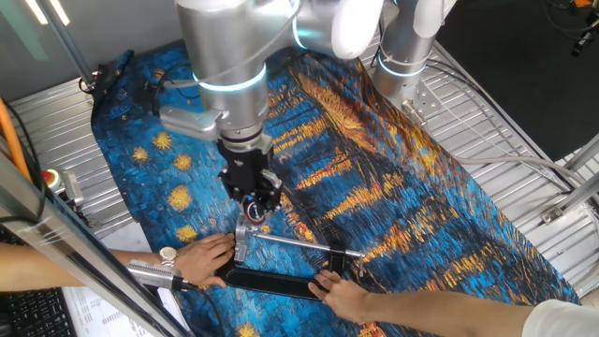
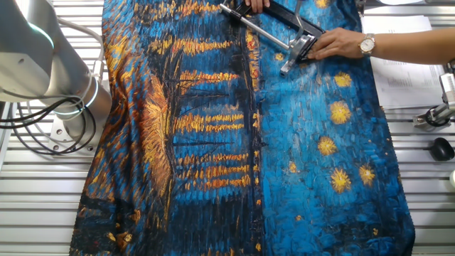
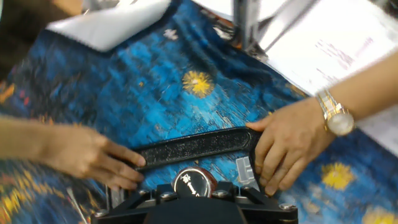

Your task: Push down the lever

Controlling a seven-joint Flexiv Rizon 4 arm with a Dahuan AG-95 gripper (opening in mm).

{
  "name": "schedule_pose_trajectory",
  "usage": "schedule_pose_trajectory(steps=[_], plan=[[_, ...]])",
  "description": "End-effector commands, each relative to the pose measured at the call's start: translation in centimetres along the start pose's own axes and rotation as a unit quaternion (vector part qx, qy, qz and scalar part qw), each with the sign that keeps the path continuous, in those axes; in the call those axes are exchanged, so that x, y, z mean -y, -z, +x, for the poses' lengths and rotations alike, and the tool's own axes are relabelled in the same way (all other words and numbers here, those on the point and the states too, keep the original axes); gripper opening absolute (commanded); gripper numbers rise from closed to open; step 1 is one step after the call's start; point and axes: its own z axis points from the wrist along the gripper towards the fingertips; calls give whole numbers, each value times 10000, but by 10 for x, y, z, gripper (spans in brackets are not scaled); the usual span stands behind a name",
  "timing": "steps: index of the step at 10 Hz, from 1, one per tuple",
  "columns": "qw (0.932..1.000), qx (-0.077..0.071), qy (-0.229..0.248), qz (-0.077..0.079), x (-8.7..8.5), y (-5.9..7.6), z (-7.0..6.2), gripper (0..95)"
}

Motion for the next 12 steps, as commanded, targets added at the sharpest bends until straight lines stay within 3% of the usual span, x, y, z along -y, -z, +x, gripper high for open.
schedule_pose_trajectory(steps=[1,4,6,8,9,10,11,12], plan=[[9997,-78,213,21,-1,-1,-11,0],[9993,-162,339,-4,-1,-8,-19,0],[9995,-167,259,20,-5,-19,-30,0],[9994,-185,263,127,-9,-31,-38,0],[9990,-223,267,265,-12,-38,-42,0],[9990,-210,268,274,-12,-40,-43,0],[9989,3,353,323,-15,-52,-50,0],[9985,87,370,384,-16,-60,-53,0]])
